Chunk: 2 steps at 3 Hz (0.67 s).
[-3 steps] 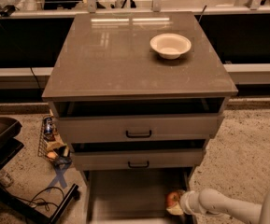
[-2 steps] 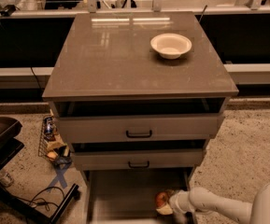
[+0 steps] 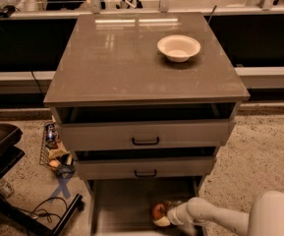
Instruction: Place apple into bottom drawer
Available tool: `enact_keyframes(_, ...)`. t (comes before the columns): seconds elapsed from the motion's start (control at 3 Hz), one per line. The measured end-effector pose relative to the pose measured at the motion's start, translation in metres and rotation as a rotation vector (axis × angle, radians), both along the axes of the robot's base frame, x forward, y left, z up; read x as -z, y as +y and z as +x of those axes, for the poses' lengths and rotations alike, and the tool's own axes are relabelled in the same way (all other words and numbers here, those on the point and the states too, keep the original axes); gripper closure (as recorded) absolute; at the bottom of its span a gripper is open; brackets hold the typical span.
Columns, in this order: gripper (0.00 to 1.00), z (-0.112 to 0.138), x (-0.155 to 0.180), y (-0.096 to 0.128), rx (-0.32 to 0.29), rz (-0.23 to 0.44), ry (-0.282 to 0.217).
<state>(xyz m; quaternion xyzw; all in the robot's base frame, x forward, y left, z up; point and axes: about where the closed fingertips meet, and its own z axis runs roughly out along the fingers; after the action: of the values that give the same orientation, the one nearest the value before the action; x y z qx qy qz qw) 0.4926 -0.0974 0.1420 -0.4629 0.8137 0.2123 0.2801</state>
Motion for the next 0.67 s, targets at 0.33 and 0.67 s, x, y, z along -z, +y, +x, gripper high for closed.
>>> enact_keyframes(0.33,0.59,-0.0012,0.0003,0.001,-0.001,0.001,0.002)
enact_keyframes(0.67,0.35,-0.0022,0.0012,0.0029,-0.003,0.003,0.004)
